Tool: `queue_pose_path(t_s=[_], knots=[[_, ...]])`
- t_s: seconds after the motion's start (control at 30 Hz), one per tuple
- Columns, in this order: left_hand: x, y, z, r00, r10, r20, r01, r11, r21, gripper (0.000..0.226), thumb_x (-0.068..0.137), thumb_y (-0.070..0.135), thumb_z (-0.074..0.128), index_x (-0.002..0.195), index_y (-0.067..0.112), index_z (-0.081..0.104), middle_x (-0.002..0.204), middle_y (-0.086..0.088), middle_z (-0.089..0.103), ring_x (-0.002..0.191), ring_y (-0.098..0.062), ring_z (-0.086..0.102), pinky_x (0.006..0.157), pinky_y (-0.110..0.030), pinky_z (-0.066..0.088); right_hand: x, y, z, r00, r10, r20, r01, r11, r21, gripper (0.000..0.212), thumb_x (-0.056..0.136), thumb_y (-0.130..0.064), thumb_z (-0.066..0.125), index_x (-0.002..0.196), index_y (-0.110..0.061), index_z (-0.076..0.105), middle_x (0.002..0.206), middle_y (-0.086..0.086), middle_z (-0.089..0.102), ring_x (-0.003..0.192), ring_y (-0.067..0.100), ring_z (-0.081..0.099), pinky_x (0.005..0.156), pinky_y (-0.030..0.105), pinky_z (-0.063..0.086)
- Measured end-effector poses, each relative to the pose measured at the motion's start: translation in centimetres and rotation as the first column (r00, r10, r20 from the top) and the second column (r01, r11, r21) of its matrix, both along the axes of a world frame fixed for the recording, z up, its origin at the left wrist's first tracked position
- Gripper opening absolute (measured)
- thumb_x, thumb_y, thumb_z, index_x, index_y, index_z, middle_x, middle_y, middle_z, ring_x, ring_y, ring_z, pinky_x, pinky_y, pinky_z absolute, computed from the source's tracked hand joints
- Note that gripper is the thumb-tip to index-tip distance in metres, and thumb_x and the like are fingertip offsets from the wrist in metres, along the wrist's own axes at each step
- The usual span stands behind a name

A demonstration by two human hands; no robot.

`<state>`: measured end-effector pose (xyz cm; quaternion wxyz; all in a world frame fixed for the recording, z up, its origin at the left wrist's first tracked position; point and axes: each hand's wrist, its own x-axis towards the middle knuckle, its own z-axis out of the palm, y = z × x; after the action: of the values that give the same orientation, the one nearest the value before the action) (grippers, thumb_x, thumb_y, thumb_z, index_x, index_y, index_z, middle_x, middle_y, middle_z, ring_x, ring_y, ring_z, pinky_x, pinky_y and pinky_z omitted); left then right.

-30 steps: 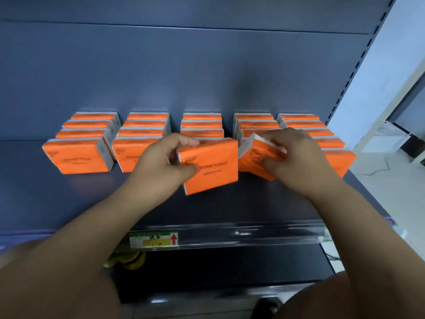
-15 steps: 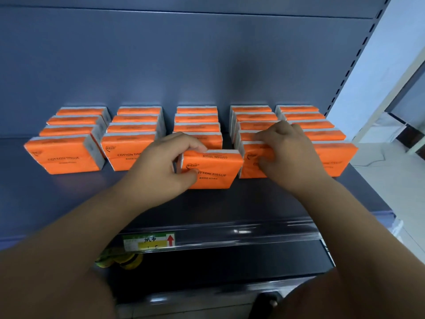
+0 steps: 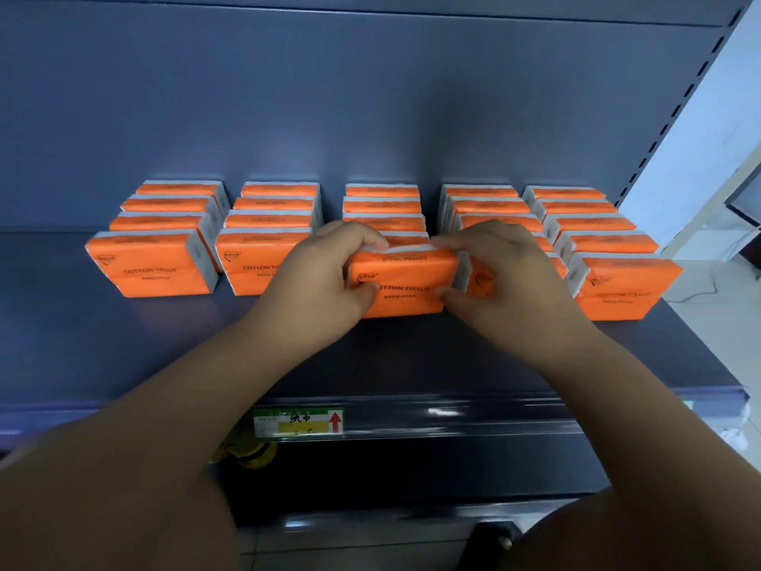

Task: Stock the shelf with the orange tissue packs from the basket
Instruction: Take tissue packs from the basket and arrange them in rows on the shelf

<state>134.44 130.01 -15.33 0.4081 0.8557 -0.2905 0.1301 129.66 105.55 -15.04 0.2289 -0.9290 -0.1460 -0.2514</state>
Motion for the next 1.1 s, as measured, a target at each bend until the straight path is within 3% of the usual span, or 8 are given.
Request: queue_pose_path(t_s=[0.17, 0.33, 0.47, 0.93, 1.1], knots=[[0.7, 0.0, -0.8, 0.996, 0.042, 0.079, -0.05, 0.994, 0.097, 0.045, 0.082, 0.003, 0.077, 0.122, 0.02, 0.065, 0.123, 0.009, 0.056, 0.109, -0.004, 0.052, 0.089, -0.004, 0.037, 1.0, 1.0, -0.6, 0.995, -0.099, 0.033, 0.1, 0.994, -0.033, 0.045, 0.076, -0.027, 0.085, 0.119, -0.019, 0.074, 0.112, 0.003, 0.07, 0.111, 0.03, 0.06, 0.099, 0.042, 0.046], [1.3, 0.2, -1.4, 0.975, 0.034, 0.222, -0.089, 0.966, 0.241, 0.041, 0.079, 0.006, 0.08, 0.117, 0.016, 0.069, 0.122, -0.002, 0.063, 0.116, -0.027, 0.056, 0.097, -0.044, 0.05, 1.5, 2.6, -0.8, 0.988, -0.143, 0.052, 0.149, 0.981, -0.125, 0.042, 0.077, -0.023, 0.083, 0.117, -0.017, 0.074, 0.109, 0.005, 0.07, 0.106, 0.031, 0.058, 0.092, 0.044, 0.049], [1.5, 0.0, -1.5, 0.946, 0.048, 0.32, -0.146, 0.946, 0.29, 0.04, 0.076, 0.007, 0.081, 0.114, 0.015, 0.072, 0.119, -0.002, 0.066, 0.115, -0.03, 0.053, 0.094, -0.045, 0.049, 1.7, 3.1, -0.8, 0.978, -0.202, 0.057, 0.209, 0.967, -0.147, 0.04, 0.078, -0.019, 0.081, 0.117, -0.017, 0.074, 0.108, 0.005, 0.07, 0.105, 0.031, 0.057, 0.088, 0.044, 0.051], [1.4, -0.9, -1.0, 0.965, 0.073, 0.252, -0.15, 0.941, 0.302, 0.039, 0.081, 0.003, 0.076, 0.119, 0.011, 0.069, 0.122, -0.007, 0.063, 0.116, -0.032, 0.056, 0.093, -0.048, 0.052, 1.6, 4.9, -0.3, 0.933, -0.361, 0.016, 0.357, 0.914, -0.192, 0.035, 0.079, -0.014, 0.072, 0.113, -0.014, 0.072, 0.112, 0.008, 0.064, 0.109, 0.034, 0.054, 0.086, 0.047, 0.05], [1.0, -0.5, -0.6, 0.975, 0.074, 0.207, -0.136, 0.943, 0.304, 0.045, 0.083, 0.011, 0.078, 0.127, 0.01, 0.066, 0.128, -0.008, 0.061, 0.12, -0.032, 0.055, 0.099, -0.047, 0.05, 1.0, 6.6, 0.9, 0.924, -0.378, -0.064, 0.351, 0.901, -0.253, 0.049, 0.073, -0.008, 0.069, 0.121, -0.015, 0.068, 0.119, 0.008, 0.061, 0.117, 0.035, 0.051, 0.091, 0.044, 0.044]])
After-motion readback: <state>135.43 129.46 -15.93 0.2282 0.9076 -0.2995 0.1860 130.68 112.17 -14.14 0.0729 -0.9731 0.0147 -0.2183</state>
